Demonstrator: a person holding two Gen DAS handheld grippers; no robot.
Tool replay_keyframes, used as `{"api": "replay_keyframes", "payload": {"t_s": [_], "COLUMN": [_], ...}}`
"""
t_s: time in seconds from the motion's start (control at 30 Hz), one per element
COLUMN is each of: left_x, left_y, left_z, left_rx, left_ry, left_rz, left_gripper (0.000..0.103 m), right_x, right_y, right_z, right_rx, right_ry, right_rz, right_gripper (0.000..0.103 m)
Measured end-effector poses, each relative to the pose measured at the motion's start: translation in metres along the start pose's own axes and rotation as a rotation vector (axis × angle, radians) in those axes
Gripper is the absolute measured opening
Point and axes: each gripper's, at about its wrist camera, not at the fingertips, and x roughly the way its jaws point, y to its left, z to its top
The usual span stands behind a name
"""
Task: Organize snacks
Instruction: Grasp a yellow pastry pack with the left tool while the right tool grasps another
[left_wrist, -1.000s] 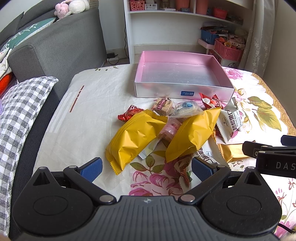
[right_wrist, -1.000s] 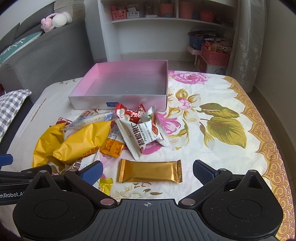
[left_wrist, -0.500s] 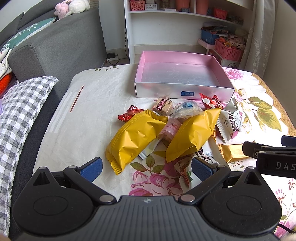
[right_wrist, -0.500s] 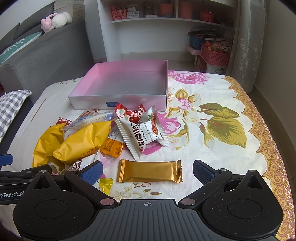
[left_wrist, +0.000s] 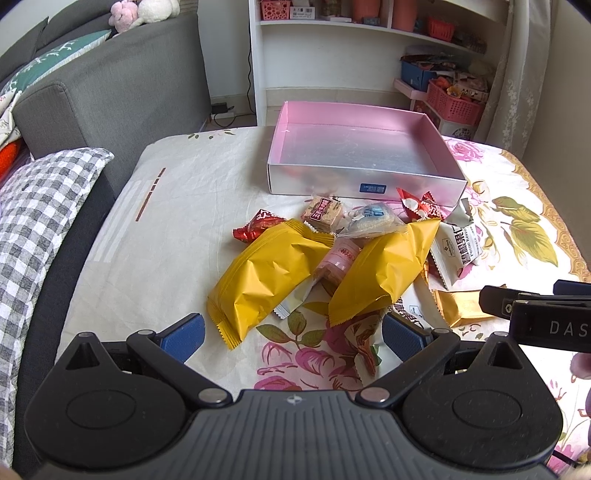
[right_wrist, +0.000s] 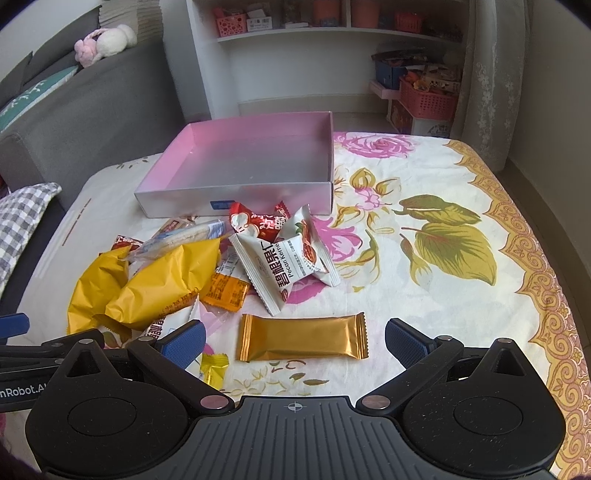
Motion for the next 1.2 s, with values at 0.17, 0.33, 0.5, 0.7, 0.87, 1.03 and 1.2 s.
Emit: {"api": "replay_keyframes", "payload": {"t_s": [0.17,0.33,0.5,0.7,0.87,1.03,1.2], "left_x": [0.001,0.009,0.018,0.042,0.056,0.063,0.076], "left_y": [0.006,0.017,0.028,0.054,0.067,0.073,0.072], "left_z": [0.009,0.025,0.044,0.044,0.045,0.042,0.037], "left_rx": [0.004,-0.028,-0.038,-0.078,0.042,0.102,0.151], "left_ry": [-0.017,-0.014,-0.013,0.006,0.02,0.044,0.108], "left_rz": [-0.086,-0.137,-0.163,-0.258,-0.374,-0.405,-0.382], "left_gripper": [0.1,0.093,0.087,0.076,0.068,0.056,0.055], "right_x": [0.0,-0.006,0.004,0.03,0.059,0.071,0.085], "right_y": [-0.006,-0.011,-0.015,-0.01,-0.011,0.001,0.015], "right_z": [0.014,0.032,0.049,0.048,0.042,0.043,0.04], "right_rx": [0.048,0.069,0.158,0.25,0.343,0.343,0.323], "right_ry": [-0.006,-0.019,0.032,0.08,0.177,0.207,0.251], "right_rz": [0.05,0.096,0.183,0.338,0.448,0.497,0.5], "right_gripper": [0.103,0.103,0.103,0.101,0.086,0.079,0.069]}}
